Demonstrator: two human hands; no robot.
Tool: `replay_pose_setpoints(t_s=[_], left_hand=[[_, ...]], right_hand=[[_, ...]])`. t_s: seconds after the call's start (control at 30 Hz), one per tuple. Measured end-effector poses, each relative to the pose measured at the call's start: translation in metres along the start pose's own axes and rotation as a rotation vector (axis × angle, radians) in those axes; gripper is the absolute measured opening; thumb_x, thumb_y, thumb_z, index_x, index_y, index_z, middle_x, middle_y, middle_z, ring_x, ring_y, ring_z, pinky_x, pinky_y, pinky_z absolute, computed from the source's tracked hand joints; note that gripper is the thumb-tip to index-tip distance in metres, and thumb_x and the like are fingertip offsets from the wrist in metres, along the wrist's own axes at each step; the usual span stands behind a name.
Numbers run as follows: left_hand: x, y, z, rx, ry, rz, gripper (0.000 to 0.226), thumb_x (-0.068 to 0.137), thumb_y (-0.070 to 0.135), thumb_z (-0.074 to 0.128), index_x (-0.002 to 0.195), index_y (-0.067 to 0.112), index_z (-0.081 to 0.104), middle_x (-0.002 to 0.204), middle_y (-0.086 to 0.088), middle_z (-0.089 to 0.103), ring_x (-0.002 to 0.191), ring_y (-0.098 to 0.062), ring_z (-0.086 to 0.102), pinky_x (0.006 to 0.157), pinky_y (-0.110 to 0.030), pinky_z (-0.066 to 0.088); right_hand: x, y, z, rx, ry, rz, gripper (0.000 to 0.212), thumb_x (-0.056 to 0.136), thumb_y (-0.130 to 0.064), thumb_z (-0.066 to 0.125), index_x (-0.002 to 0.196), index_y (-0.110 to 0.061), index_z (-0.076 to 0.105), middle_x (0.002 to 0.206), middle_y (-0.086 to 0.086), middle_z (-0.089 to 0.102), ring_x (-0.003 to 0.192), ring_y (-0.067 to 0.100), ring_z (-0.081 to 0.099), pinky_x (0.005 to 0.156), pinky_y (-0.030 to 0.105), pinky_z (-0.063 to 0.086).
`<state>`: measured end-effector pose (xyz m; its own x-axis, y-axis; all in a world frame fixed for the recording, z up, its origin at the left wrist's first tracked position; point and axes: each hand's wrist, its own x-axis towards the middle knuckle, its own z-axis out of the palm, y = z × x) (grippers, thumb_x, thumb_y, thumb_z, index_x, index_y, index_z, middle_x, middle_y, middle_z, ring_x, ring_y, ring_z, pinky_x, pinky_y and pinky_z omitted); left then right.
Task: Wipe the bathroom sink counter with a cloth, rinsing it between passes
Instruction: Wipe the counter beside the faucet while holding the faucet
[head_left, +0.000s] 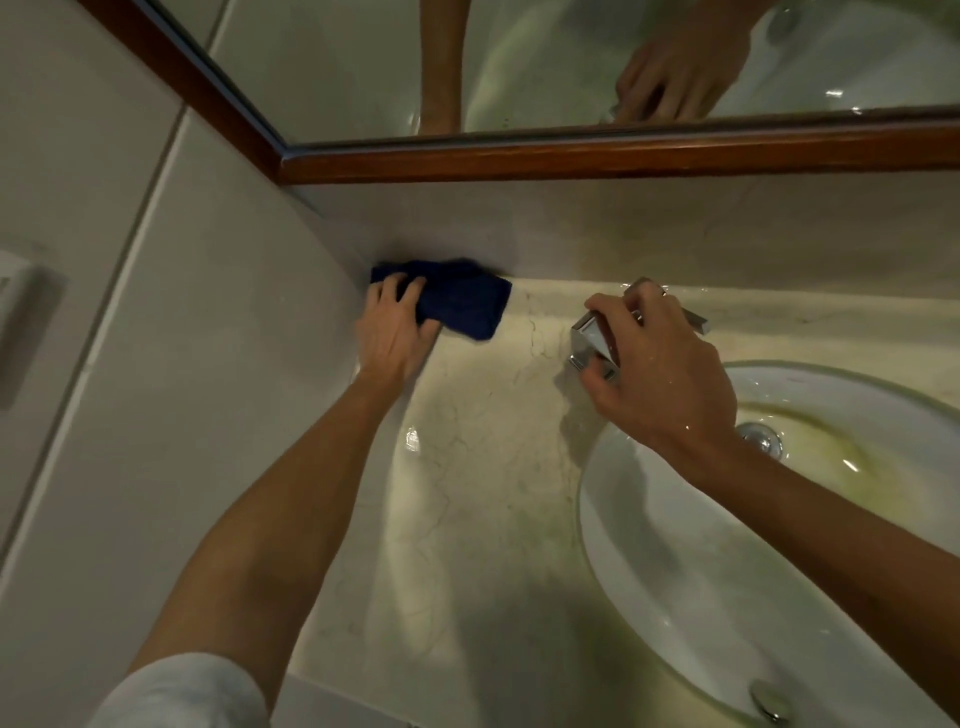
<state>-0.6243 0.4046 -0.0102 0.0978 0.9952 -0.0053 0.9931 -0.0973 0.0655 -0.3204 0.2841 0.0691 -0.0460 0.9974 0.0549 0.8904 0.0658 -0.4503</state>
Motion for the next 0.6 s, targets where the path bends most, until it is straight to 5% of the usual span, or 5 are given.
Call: replay_pose_setpoints(t_s=[0.17, 0.27, 0.37, 0.5, 0.6], left_hand=[[-0.005, 0.054, -0.006, 0.069, -0.056, 0.065, 0.056, 0.092, 0.047, 0.06, 0.139, 0.018, 0.058, 0.135, -0.011, 0.056, 0.121, -0.034, 0.051, 0.061, -0.038, 0.045], [-0.008, 0.108, -0.009, 0.085, -0.096, 0.159, 0.055, 0.09, 0.044, 0.061, 0.139, 0.019, 0.057, 0.137, -0.009, 0.054, 0.123, -0.032, 0.05, 0.064, -0.035, 0.038], [0.001, 0.135, -0.014, 0.133, -0.128, 0.242, 0.053, 0.094, 0.041, 0.059, 0.142, 0.019, 0.052, 0.143, -0.008, 0.05, 0.125, -0.031, 0.049, 0.07, -0.039, 0.047], [0.011, 0.105, -0.015, 0.216, -0.142, 0.307, 0.056, 0.095, 0.047, 0.059, 0.143, 0.021, 0.049, 0.145, -0.009, 0.049, 0.127, -0.033, 0.048, 0.076, -0.043, 0.052], [0.013, 0.054, -0.014, 0.205, -0.127, 0.183, 0.053, 0.092, 0.036, 0.062, 0.141, 0.016, 0.052, 0.141, -0.012, 0.052, 0.122, -0.037, 0.05, 0.079, -0.045, 0.051]], right_hand=[[0.0, -0.003, 0.0, -0.032, -0.011, -0.005, 0.044, 0.09, -0.035, 0.064, 0.13, -0.023, 0.05, 0.118, 0.002, 0.044, 0.106, 0.021, 0.05, 0.057, 0.034, 0.052], [0.0, -0.004, -0.002, -0.065, -0.008, -0.011, 0.046, 0.089, -0.033, 0.061, 0.132, -0.02, 0.05, 0.117, 0.004, 0.046, 0.105, 0.022, 0.05, 0.059, 0.034, 0.05], [-0.001, -0.004, -0.004, -0.108, -0.01, -0.017, 0.05, 0.088, -0.035, 0.059, 0.135, -0.018, 0.05, 0.118, 0.006, 0.048, 0.106, 0.024, 0.052, 0.06, 0.033, 0.049], [0.002, -0.002, -0.004, -0.088, -0.018, -0.02, 0.049, 0.089, -0.035, 0.063, 0.134, -0.02, 0.05, 0.12, 0.006, 0.05, 0.108, 0.025, 0.053, 0.061, 0.033, 0.047], [0.001, -0.001, -0.003, -0.07, -0.001, -0.022, 0.045, 0.09, -0.035, 0.064, 0.13, -0.022, 0.051, 0.118, 0.004, 0.05, 0.105, 0.024, 0.053, 0.061, 0.031, 0.042]])
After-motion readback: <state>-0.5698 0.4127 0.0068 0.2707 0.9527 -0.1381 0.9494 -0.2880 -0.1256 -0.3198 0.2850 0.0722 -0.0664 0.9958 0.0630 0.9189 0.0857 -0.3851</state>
